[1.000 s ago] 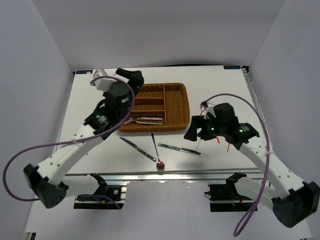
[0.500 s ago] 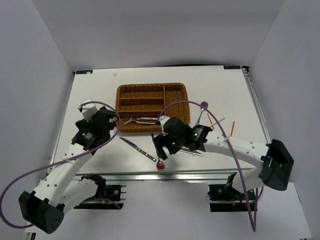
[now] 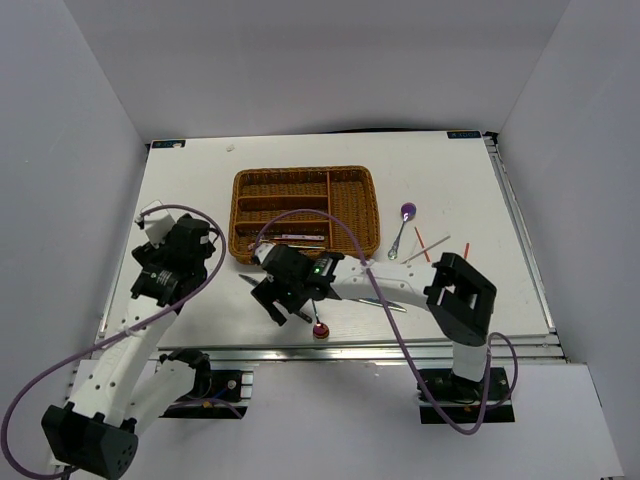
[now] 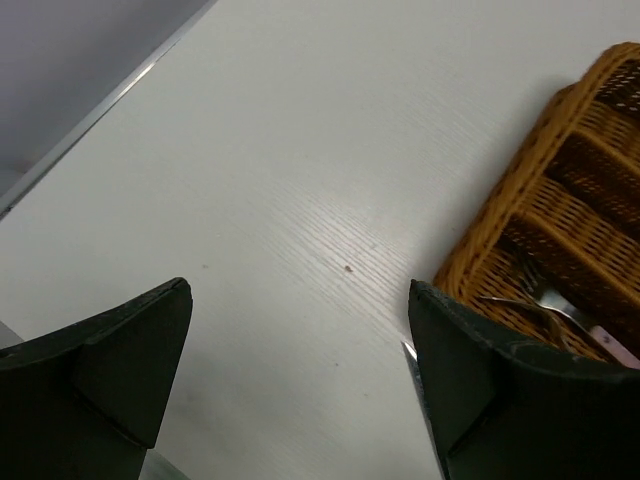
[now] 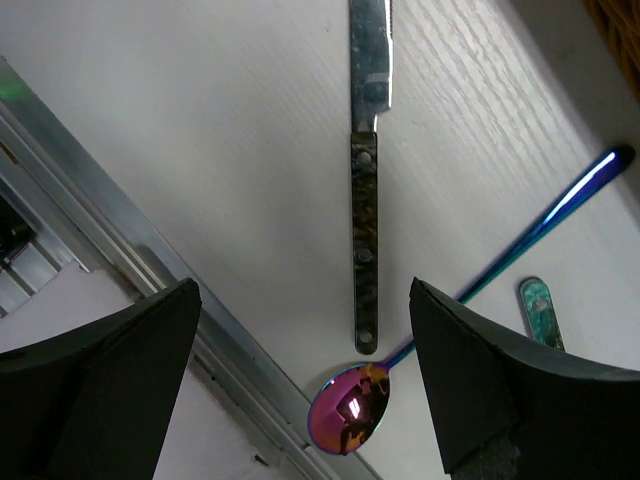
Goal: Sort the eating utensils into containers
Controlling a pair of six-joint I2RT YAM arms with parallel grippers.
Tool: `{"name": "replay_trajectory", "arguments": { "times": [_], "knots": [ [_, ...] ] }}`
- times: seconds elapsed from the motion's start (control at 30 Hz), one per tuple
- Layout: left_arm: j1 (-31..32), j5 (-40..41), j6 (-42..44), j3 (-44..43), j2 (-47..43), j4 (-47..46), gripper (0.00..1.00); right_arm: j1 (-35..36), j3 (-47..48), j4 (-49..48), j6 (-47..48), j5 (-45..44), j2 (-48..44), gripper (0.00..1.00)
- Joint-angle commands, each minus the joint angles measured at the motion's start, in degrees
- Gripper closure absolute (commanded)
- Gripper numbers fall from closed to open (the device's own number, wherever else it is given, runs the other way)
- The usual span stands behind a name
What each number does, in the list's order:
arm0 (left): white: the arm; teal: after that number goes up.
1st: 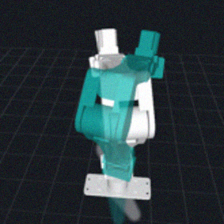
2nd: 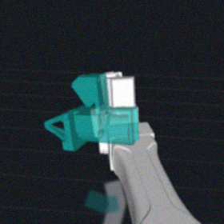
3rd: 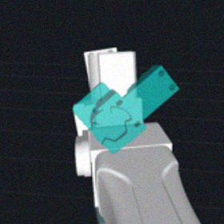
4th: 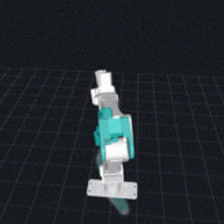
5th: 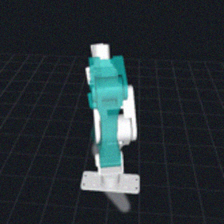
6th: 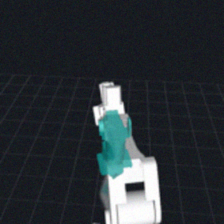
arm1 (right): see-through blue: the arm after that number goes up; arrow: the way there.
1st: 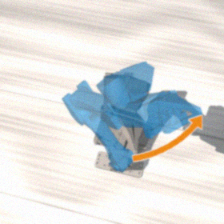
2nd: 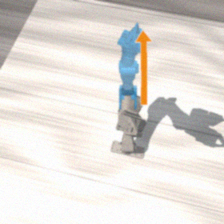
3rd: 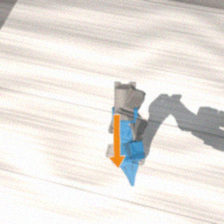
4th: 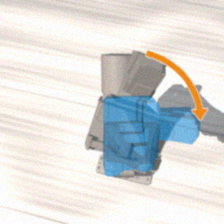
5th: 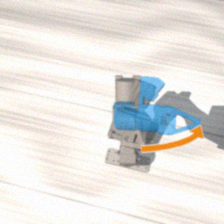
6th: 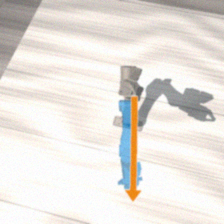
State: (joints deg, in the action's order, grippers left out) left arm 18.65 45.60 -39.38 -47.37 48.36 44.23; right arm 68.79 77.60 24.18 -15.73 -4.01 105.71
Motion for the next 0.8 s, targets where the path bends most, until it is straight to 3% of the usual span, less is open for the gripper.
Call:
{"name": "replay_trajectory", "arguments": {
  "times": [0.0,0.17,0.33,0.5,0.6,0.63,0.77],
  "knots": [
    [-3.4,-2.3,3.0,-0.6,1.6,-1.6,0.02,0.6,4.3,1.9,3.2,-3.0,2.6,0.11],
    [-10.2,-6.2,5.0,0.7,1.4,-4.6,0.02,0.6,10.2,6.2,6.8,-3.4,8.2,0.15],
    [-10.5,-6.1,4.8,1.0,-1.3,-4.8,0.02,0.6,11.2,6.7,9.5,-4.0,11.3,0.19],
    [-9.9,-8.4,6.0,2.6,-10.2,-7.0,0.02,-0.6,10.2,5.9,11.9,-2.7,12.8,0.2],
    [-7.7,-6.9,5.5,3.0,-12.9,-6.8,0.02,-1.3,8.9,5.3,12.1,0.9,13.3,0.36],
    [-6.6,-6.3,5.3,2.9,-13.1,-6.5,0.02,-1.3,8.5,5.2,12.0,1.0,13.4,0.48],
    [-5.8,-4.1,4.1,2.5,-13.5,-5.4,0.02,-0.9,6.3,3.7,11.2,0.8,14.2,0.63]
  ]
}}
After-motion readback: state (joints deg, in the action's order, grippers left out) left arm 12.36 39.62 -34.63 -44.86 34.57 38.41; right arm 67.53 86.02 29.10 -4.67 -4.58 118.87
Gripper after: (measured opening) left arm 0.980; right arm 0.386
